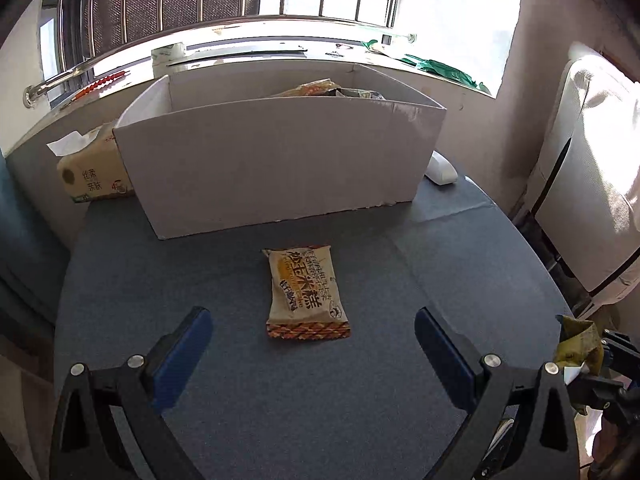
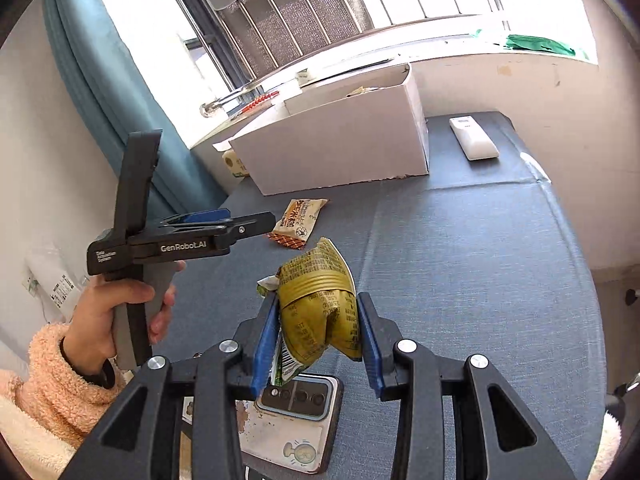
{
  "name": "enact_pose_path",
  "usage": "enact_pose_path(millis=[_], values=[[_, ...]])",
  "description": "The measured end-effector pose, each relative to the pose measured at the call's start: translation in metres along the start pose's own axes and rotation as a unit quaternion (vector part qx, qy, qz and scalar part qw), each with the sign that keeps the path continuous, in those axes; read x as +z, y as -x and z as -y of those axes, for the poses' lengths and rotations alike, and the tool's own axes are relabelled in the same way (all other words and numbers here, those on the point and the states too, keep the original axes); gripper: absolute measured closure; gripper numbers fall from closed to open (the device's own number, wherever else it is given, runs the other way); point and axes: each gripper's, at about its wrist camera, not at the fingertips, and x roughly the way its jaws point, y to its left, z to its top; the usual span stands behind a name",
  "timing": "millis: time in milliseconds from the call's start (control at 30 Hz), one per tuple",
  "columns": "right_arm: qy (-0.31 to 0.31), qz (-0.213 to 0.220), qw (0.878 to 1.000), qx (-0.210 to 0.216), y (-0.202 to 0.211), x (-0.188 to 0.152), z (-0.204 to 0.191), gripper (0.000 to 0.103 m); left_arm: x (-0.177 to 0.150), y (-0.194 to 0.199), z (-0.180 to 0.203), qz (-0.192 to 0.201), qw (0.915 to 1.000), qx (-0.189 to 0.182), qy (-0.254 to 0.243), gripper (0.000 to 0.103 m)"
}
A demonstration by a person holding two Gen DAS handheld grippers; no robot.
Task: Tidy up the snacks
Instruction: 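Grasp the small yellow pouch with the right tool while the left tool grasps the cake pack, then lower both held snacks into the white box and open both tools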
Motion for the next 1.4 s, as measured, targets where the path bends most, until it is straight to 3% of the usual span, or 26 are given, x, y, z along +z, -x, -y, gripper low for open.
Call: enact_pose_path(millis=[133,267,333,367,400,467,567,633,833,1000,1100,1200,1400], values=[[-0.018,0.008,1.000,-0.004,0.006,-0.002,0.011,0.062,0.013,-0.037,0.001,-0.032,0.9989,0.034,-0.006,0.000],[-0.022,0.007,1.000,0.003,0.009,-0.006,0.013,0.062,0.016,-0.059,-0.003,-0.042,0.9981,0.045,-0.004,0.001],[-0.022,0.006,1.000,0.003,0.008,-0.007,0.014,0.062,0.015,-0.066,-0.003,-0.051,0.9980,0.036,-0.006,0.019],[-0.022,0.003,1.000,0.005,0.007,-0.007,0.014,0.062,0.015,-0.066,-0.002,-0.047,0.9980,0.041,-0.013,0.046],[-0.021,0.003,1.000,0.005,0.007,-0.008,0.013,0.062,0.014,-0.063,-0.002,-0.044,0.9980,0.042,-0.015,0.057],[-0.020,0.003,1.000,0.006,0.007,-0.008,0.012,0.062,0.012,-0.058,-0.006,-0.048,0.9988,0.009,-0.006,0.058],[-0.019,0.003,1.000,0.007,0.004,-0.006,0.014,0.062,0.005,-0.038,-0.007,-0.023,0.9995,0.006,-0.022,0.058],[-0.020,0.001,1.000,0.010,0.001,-0.006,0.013,0.062,0.003,-0.018,-0.014,-0.003,0.9997,-0.022,-0.003,0.058],[-0.009,0.004,1.000,0.020,-0.007,0.012,0.005,0.062,0.012,0.053,-0.035,0.086,0.9938,-0.063,0.032,0.058],[0.010,0.026,0.998,0.048,-0.014,0.065,-0.008,0.062,0.041,0.100,-0.056,0.167,0.9823,-0.066,0.053,0.058],[0.018,0.038,0.997,0.058,-0.026,0.112,-0.014,0.062,0.072,0.115,-0.067,0.193,0.9773,-0.064,0.059,0.058],[0.008,0.044,0.997,0.070,-0.045,0.165,-0.014,0.062,0.109,0.113,-0.075,0.201,0.9773,-0.045,0.049,0.058],[-0.002,0.016,0.999,0.037,-0.106,0.251,-0.008,0.062,0.171,0.061,-0.099,0.146,0.9864,-0.046,0.060,0.058]])
